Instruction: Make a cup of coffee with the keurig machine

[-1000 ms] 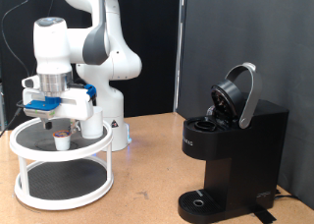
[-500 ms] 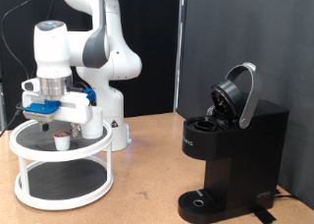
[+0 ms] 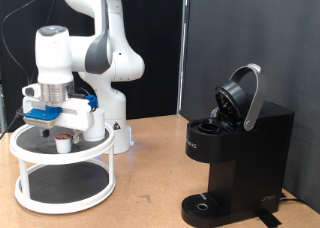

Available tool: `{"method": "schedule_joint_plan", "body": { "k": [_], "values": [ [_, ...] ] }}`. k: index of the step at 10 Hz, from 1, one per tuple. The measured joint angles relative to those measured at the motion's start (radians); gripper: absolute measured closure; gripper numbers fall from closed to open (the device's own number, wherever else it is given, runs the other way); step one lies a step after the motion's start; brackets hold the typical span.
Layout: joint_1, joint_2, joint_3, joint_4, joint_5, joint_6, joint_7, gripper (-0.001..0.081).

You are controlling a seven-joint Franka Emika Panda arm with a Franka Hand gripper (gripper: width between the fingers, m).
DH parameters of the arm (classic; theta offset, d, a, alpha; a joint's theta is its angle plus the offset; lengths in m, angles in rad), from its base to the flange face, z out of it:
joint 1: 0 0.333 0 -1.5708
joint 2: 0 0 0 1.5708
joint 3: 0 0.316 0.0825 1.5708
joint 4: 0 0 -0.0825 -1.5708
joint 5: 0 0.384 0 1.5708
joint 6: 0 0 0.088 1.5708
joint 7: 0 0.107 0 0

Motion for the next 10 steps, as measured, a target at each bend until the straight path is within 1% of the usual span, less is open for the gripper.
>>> {"method": "schedule_joint_plan", "body": {
  "k": [4, 5, 6, 7, 8, 10],
  "values": [
    [0.0, 0.003, 0.0, -0.001, 0.006, 0.004, 0.0, -0.0002],
    [0.0, 0.003, 0.0, -0.001, 0.006, 0.004, 0.0, 0.0146],
    [0.0, 0.003, 0.0, 0.0, 0.006, 0.005, 0.0, 0.0146],
    [0.0, 0.005, 0.0, 0.0, 0.006, 0.005, 0.0, 0.0296],
    [0.0, 0.008, 0.0, 0.001, 0.007, 0.006, 0.004, 0.0344],
    [0.0, 0.016, 0.0, 0.009, 0.012, 0.008, 0.01, 0.0344]
  ]
}}
